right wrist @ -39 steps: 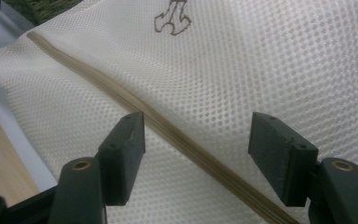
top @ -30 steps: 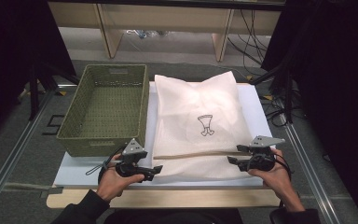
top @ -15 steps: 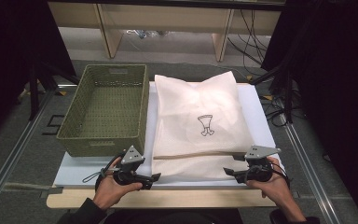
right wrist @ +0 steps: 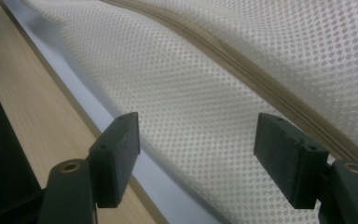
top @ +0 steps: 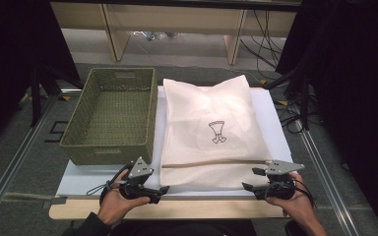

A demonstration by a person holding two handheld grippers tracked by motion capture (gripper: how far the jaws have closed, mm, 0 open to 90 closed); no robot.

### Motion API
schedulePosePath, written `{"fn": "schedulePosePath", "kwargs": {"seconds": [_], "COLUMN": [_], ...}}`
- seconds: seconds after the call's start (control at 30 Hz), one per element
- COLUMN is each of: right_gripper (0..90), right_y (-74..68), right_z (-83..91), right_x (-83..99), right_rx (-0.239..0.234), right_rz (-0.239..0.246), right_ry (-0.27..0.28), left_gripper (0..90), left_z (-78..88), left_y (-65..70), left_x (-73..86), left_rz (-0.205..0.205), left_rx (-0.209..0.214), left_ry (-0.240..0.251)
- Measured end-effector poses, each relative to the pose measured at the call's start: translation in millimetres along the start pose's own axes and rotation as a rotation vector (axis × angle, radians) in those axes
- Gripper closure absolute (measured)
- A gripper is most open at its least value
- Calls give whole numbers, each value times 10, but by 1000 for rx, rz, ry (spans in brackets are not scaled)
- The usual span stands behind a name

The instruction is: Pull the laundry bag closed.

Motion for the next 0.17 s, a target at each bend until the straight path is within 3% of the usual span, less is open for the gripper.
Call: {"fn": "schedulePosePath", "kwargs": {"seconds": [0.17], "right_gripper": [323], "right_y": [-9], "right_z": [-5], "right_x": [0], "right_rx": [8], "right_rz": [14], "right_ry": [-7], "left_gripper": [188], "left_z": [3], "left_y": [-13], "left_x": [-14], "left_rz": [-1], "left_rx": [-2], "left_ry": [6]}}
Point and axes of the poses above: each handheld gripper's, and its own axes: z roughly backward along the jaws, x roughly out of its underside, y roughly to its right, the point moved 1 cm from there along -z, roughly forward along the jaws, and after that the axes turned 11 degrees about -z, right-handed, at the moved point
